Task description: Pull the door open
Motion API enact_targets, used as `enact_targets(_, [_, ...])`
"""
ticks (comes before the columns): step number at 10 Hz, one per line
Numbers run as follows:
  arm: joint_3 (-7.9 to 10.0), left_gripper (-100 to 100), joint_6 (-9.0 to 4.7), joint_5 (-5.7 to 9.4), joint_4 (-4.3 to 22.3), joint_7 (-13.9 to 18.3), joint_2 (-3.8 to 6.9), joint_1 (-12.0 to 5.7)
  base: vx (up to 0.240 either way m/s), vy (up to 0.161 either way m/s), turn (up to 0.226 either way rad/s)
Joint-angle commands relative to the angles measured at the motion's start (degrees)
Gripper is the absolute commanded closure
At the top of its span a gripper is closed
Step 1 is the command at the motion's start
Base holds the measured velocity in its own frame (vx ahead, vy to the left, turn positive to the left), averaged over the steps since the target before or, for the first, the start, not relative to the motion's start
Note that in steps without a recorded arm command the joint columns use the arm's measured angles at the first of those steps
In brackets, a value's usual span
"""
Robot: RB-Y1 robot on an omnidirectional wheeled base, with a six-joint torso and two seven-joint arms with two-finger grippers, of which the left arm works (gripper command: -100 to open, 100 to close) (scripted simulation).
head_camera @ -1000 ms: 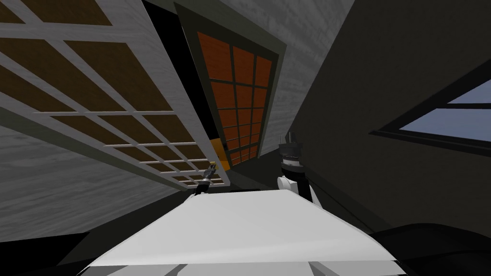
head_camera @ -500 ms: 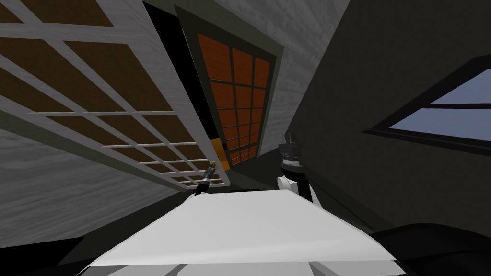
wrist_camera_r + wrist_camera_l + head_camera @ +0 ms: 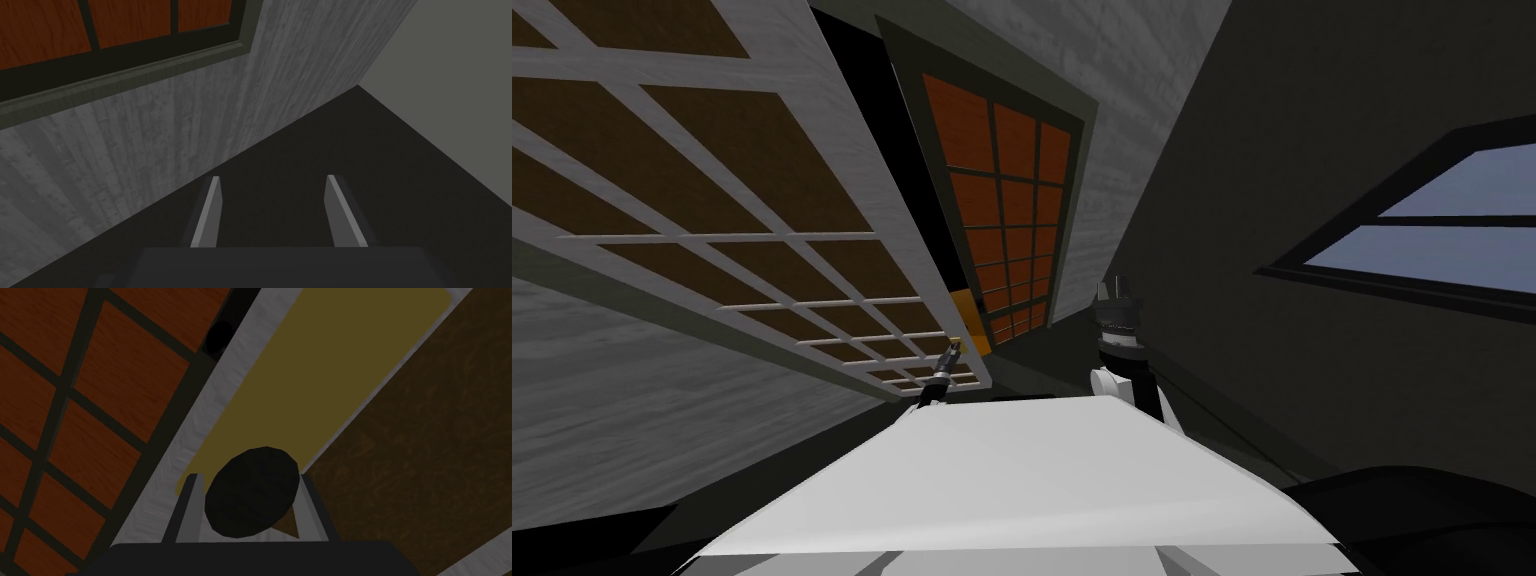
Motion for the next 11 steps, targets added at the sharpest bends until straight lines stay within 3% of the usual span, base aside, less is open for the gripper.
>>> enact_targets(1, [-0.46, 100, 0.12, 0.72, -0.25, 2.86, -0.16, 0.21, -0.039, 0.022, -0.071])
enact_targets(10, [-1.63, 100, 0.33, 3.62, -0.44, 15.33, 0.09, 0.21, -0.032, 0.017, -0.044])
enact_targets(11, [-1.63, 100, 0.33, 3.62, -0.44, 15.57, 0.09, 0.21, -0.029, 0.014, -0.028])
